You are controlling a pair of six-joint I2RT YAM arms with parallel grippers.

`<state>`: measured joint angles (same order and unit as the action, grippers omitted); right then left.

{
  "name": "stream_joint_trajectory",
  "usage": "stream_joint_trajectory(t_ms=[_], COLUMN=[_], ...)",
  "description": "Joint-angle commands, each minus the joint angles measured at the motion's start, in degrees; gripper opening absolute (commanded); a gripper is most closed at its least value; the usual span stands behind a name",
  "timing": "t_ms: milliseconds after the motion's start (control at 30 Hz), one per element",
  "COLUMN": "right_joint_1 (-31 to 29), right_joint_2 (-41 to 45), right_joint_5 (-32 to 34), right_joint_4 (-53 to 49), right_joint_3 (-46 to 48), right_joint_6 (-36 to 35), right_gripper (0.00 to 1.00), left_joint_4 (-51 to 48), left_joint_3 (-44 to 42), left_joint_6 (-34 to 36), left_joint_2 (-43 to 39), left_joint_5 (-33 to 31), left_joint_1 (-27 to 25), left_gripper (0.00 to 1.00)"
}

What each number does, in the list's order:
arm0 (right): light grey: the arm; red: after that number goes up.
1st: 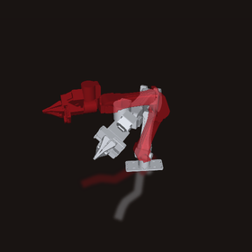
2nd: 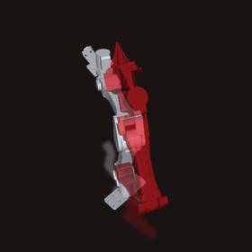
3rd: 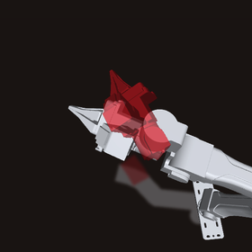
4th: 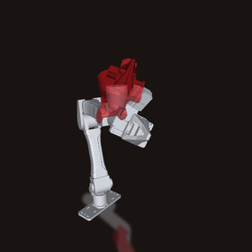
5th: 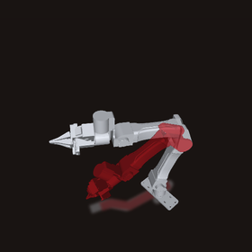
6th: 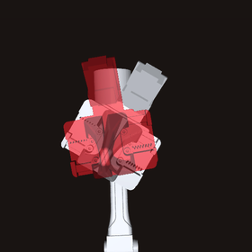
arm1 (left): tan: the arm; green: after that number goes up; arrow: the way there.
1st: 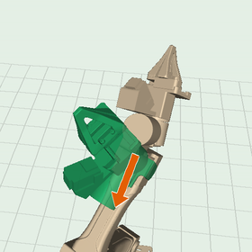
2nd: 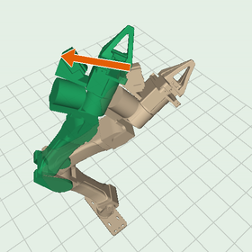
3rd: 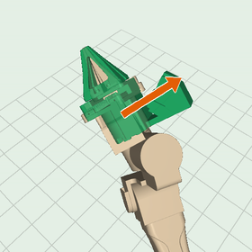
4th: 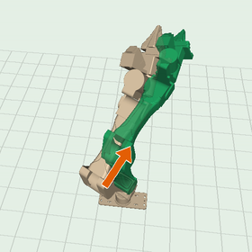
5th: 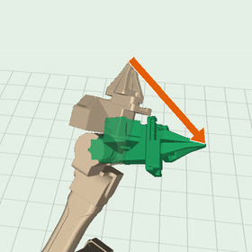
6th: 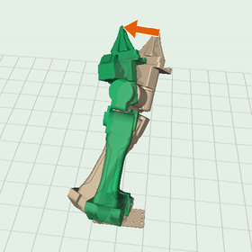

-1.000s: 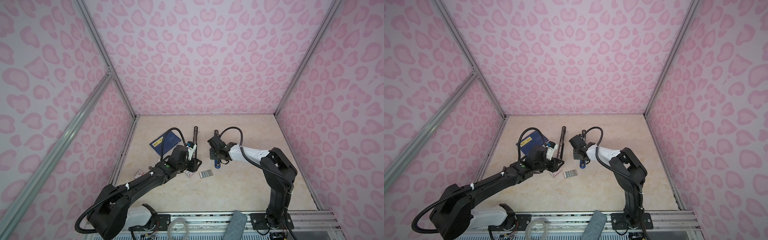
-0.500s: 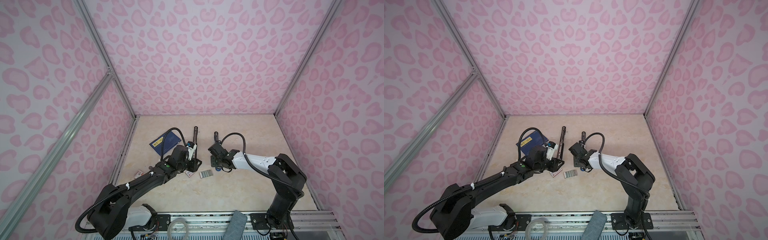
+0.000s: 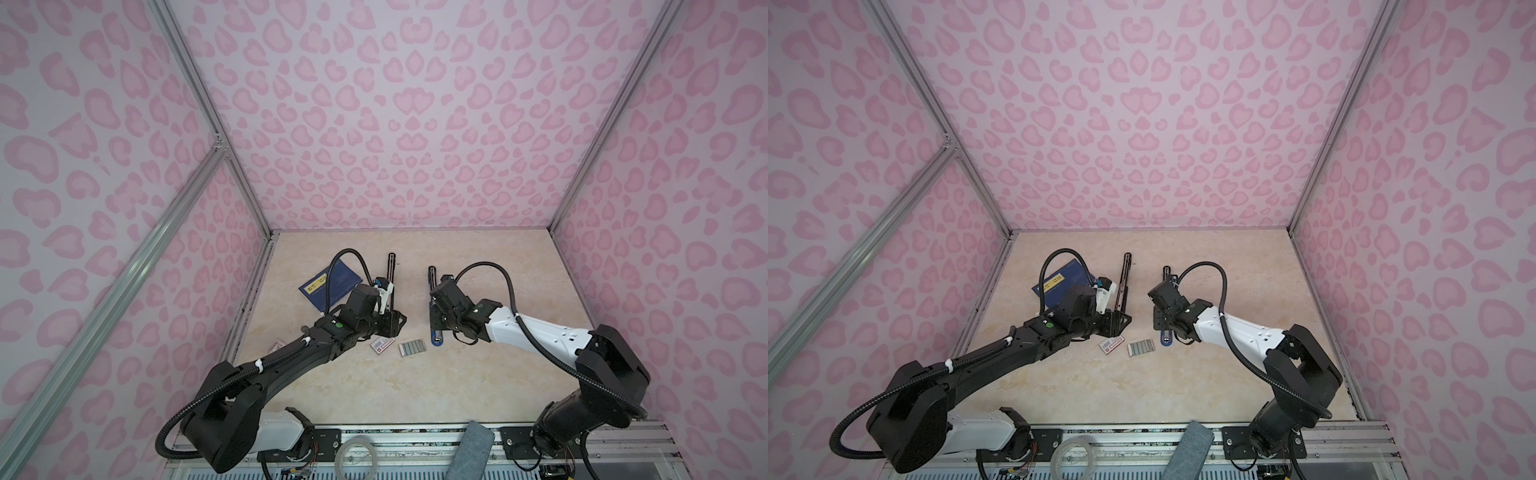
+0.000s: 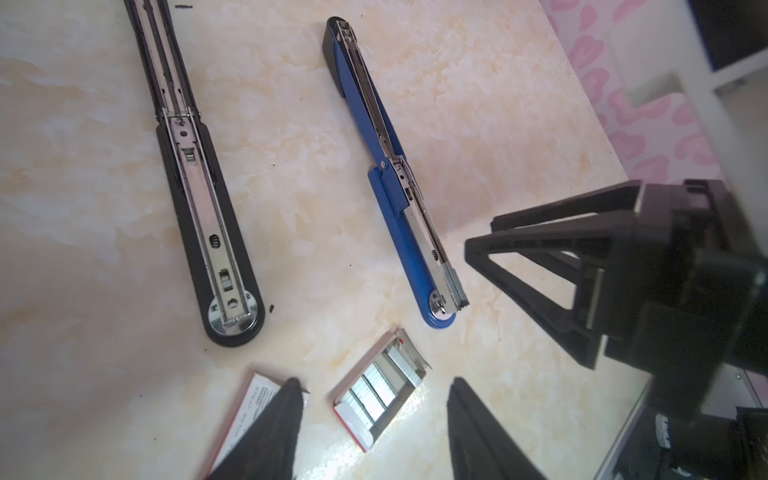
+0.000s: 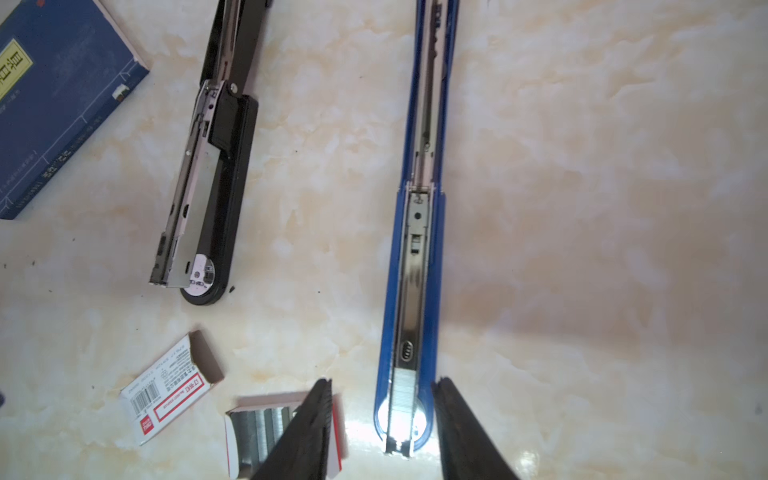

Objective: Load the staples into the stapler

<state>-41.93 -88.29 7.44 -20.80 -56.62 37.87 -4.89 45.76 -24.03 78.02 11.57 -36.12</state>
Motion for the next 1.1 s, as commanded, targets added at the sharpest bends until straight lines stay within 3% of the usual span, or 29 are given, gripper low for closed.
stream_joint_trajectory(t_ms=[0,333,500,733,1067], right_joint_1=[2.65,11.21,12.77,14.7,15.55], right_joint_2=[4.36,20.43,25.86,27.9,28.39], right_joint_5=[0.02,-2.77,-2.83,-4.65,-5.5], right_joint_4=[0.8,4.59,7.59,8.49,8.38], right_joint_3=[4.3,20.47,27.03,29.72,30.54], right_joint_6=[-0.75,-0.12,1.22,1.69,1.87], right_gripper=[0.45,0.5,0.5,0.49,0.48], left_joint_4=[-3.52,-8.5,-13.64,-20.14,-25.5], left_joint_3=[3.53,19.74,30.3,44.24,62.12], left_joint_6=[-3.17,-8.57,-9.09,-9.15,-7.83], left_joint_2=[3.57,23.21,32.22,43.23,55.82], left_joint_5=[0.12,4.93,1.79,-0.48,1.87], left_joint_1=[-0.09,-1.25,-2.94,-3.52,-3.52], left_gripper=[0.58,0.63,0.63,0.63,0.63])
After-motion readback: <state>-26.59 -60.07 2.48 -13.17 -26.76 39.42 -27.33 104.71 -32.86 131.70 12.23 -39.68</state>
